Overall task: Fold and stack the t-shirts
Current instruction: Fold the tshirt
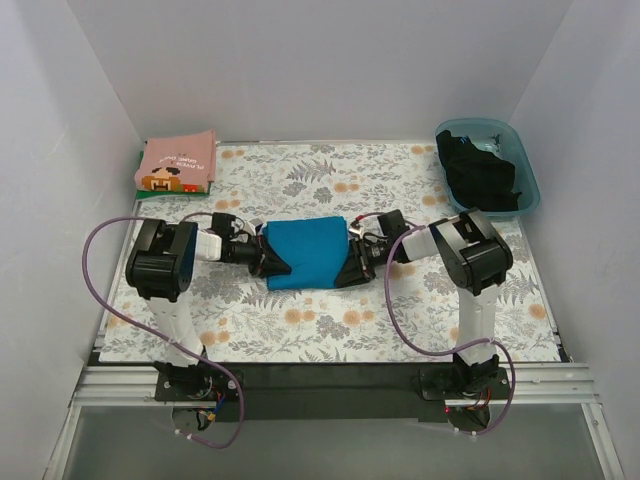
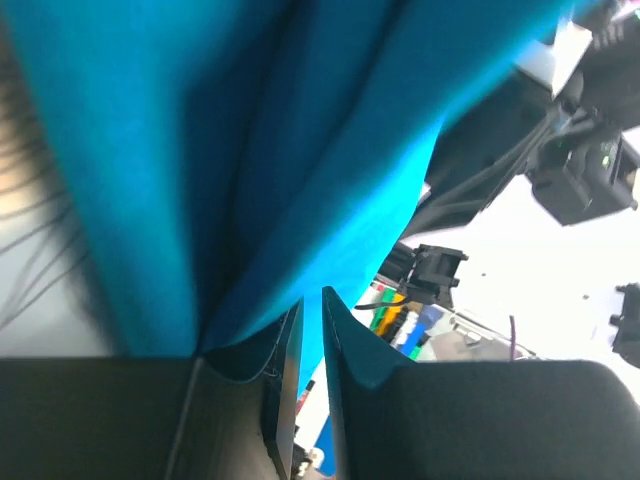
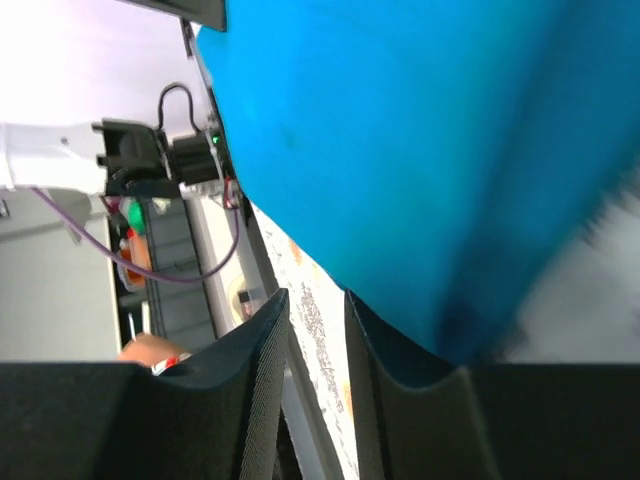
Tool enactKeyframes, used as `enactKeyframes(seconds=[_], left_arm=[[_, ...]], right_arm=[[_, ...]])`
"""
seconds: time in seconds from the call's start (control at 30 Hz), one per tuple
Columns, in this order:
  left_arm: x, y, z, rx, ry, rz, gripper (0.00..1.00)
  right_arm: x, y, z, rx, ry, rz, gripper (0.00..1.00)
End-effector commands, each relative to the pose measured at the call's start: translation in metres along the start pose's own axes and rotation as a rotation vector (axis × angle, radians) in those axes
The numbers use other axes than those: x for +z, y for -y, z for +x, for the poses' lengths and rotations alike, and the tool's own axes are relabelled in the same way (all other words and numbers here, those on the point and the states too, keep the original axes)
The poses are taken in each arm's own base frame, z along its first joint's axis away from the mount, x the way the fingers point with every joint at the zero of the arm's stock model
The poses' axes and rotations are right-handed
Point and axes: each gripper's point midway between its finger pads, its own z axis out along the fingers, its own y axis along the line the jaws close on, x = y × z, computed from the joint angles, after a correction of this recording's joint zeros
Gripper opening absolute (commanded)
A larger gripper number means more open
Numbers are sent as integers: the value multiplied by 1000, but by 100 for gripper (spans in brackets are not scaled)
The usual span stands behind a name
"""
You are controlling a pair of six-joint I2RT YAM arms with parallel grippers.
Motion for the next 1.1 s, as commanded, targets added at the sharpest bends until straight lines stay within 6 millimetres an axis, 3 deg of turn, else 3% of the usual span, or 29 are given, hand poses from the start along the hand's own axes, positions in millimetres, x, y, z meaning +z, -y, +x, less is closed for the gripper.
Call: enactKeyframes(seconds=[0.0,0.13,0.23,0.33,0.43,0.57,0.63,0.77,0.83,0.9,0.93,0.97,1.0,1.07], left_arm=[[-16,2,-18,137,82,-26,14],[-42,80,14,406,61,156,17],[-47,103,43,455,38,214,16],[-31,102,73,419,-12,215,16],[-14,83,84,334,-22,196,14],[2,45,63,271,16,124,12],[5,31,48,250,43,82,11],[4,-12,34,114,64,-2,10],[-1,-18,34,100,51,5,9],[-4,-12,41,142,26,22,9],[-11,5,45,204,16,72,9],[-16,14,49,236,8,93,9],[-22,26,55,281,-1,132,10],[-38,62,59,416,33,206,10]], right_arm=[[-16,9,-6,-66,43,95,36],[-25,-61,-7,-261,45,-13,34],[-29,-95,-16,-349,81,-33,33],[-22,-102,-27,-365,105,-25,33],[0,-90,-25,-320,45,-27,29],[30,-78,-33,-320,11,1,28],[44,-47,-28,-253,-26,30,27],[50,17,-8,-107,-64,113,23],[48,27,0,-89,-74,123,21],[44,9,-3,-128,-68,94,19],[42,-8,-4,-153,-74,53,18],[34,-43,-11,-229,-48,13,18],[29,-65,-17,-283,-29,-11,18],[10,-124,-41,-436,53,-58,20]])
